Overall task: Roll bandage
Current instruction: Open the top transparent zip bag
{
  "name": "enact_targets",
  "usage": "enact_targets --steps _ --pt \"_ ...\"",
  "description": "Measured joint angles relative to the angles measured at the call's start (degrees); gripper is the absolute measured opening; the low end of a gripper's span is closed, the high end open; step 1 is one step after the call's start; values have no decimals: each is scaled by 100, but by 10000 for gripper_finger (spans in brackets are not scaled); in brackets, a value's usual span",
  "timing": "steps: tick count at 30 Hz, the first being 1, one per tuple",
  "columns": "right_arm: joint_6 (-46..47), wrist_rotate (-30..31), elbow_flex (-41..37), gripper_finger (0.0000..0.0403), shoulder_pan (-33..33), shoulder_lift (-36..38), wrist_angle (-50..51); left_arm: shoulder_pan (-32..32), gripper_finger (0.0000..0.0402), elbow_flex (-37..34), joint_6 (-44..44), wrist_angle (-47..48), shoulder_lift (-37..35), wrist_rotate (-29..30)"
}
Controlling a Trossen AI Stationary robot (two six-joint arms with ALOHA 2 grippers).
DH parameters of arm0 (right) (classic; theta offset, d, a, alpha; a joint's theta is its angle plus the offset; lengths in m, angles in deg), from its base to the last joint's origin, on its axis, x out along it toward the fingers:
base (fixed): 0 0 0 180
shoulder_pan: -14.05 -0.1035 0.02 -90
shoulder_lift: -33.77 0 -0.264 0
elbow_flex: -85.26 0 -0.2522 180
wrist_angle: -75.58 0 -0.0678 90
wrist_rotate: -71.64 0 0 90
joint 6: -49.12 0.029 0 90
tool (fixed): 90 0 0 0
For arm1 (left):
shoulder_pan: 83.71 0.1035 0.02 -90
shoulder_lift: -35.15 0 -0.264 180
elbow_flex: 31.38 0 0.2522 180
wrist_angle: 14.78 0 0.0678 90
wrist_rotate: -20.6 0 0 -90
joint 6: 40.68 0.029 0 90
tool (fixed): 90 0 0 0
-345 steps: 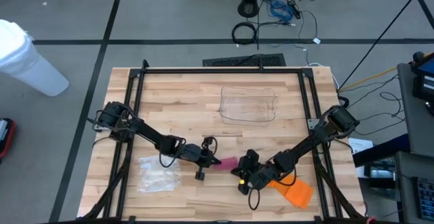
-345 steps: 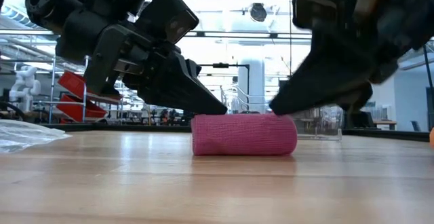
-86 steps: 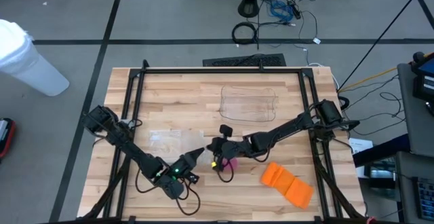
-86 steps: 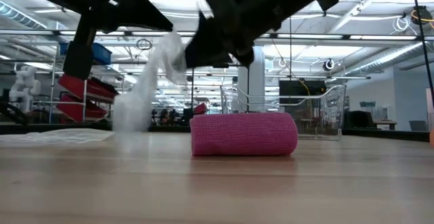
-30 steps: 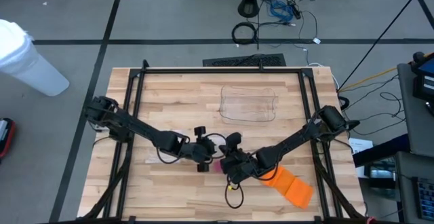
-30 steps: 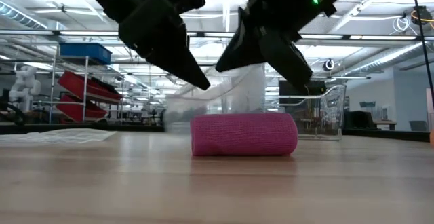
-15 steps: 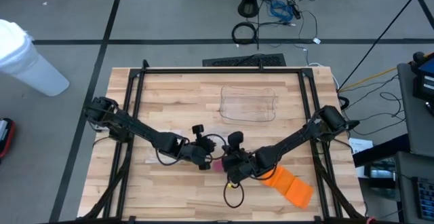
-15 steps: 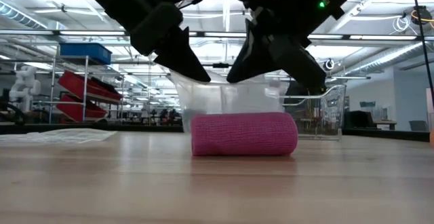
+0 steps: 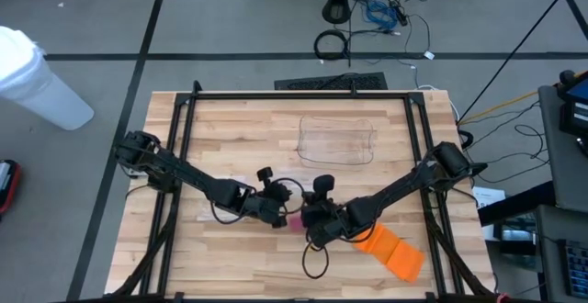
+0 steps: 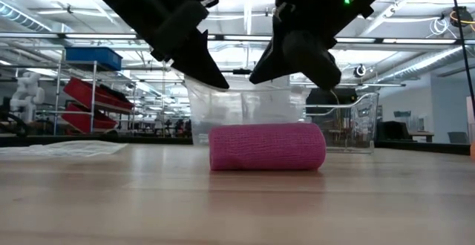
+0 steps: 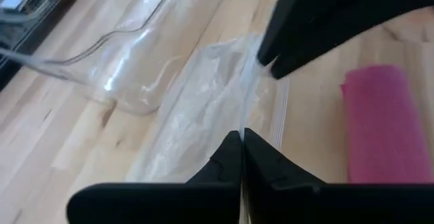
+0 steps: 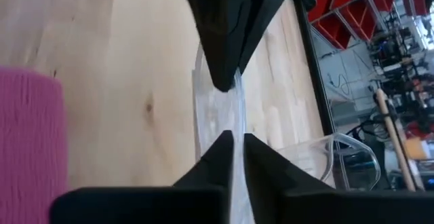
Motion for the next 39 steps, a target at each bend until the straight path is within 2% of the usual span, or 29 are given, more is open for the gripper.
enact_targets --steps 4,9,17,21,25,29,32,39 --pt "39 -51 0 71 -193 82 43 15 1 -132 -429 108 2 81" --pt "-251 -1040 0 117 -321 77 -85 14 1 -203 -642 91 2 88" --pt "-628 -994 -2 125 -28 -12 -147 -2 0 -202 -654 -678 2 -526" --pt "-642 -996 -2 125 110 -12 -134 -2 0 -201 -569 -788 2 -615" --pt "-592 -1058 -2 111 184 -14 7 -2 0 -201 -545 -829 2 -674" --pt "-525 -1055 -2 59 184 -14 37 -12 0 -153 -442 -846 0 -582" --pt "-379 -1123 -2 11 152 -14 82 -89 0 -110 -415 -856 -2 -126" --pt "260 -1828 0 1 142 -14 240 -308 0 -35 -414 -939 -2 1063"
